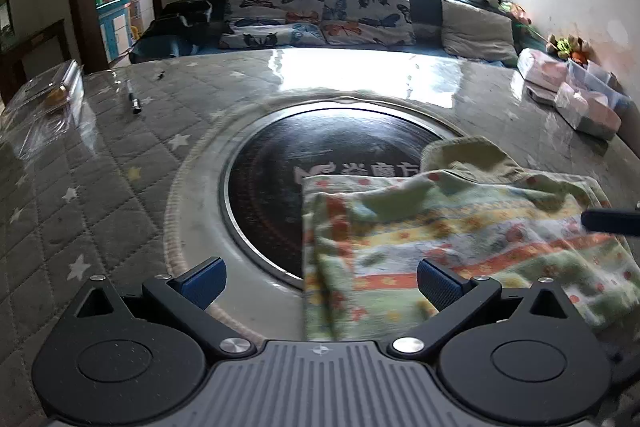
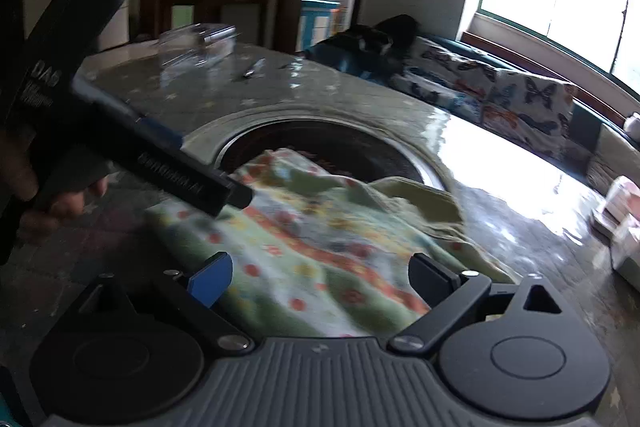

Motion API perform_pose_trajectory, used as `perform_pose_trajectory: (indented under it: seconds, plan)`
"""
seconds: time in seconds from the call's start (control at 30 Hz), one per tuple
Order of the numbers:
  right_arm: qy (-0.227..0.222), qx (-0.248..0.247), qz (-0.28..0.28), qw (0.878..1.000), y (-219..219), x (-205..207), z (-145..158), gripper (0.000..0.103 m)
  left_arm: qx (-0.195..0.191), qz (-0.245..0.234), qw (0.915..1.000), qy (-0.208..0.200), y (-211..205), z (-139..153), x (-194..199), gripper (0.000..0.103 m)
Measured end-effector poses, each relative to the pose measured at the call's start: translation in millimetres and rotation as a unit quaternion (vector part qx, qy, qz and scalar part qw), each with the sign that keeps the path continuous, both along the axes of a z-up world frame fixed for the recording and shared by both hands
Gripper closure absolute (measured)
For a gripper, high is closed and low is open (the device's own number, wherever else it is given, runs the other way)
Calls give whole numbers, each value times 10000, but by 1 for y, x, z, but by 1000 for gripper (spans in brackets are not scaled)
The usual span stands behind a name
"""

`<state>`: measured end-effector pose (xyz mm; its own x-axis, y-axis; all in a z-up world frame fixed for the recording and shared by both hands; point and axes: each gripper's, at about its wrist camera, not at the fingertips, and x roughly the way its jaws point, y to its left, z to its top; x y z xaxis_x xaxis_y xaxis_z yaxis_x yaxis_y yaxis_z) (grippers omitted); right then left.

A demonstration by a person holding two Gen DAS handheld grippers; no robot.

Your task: Fold clothes

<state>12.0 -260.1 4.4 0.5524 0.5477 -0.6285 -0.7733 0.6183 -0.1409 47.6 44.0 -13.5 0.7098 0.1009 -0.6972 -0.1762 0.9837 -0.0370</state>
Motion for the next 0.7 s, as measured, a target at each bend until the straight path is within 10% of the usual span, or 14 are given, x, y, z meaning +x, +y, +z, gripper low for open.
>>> perform_pose_trajectory:
  seconds: [0.7]
  plan:
    - [-287,-727,1607,9839,82,-39,-20,65,-1111,596,9920,-104,64,3,-20,0]
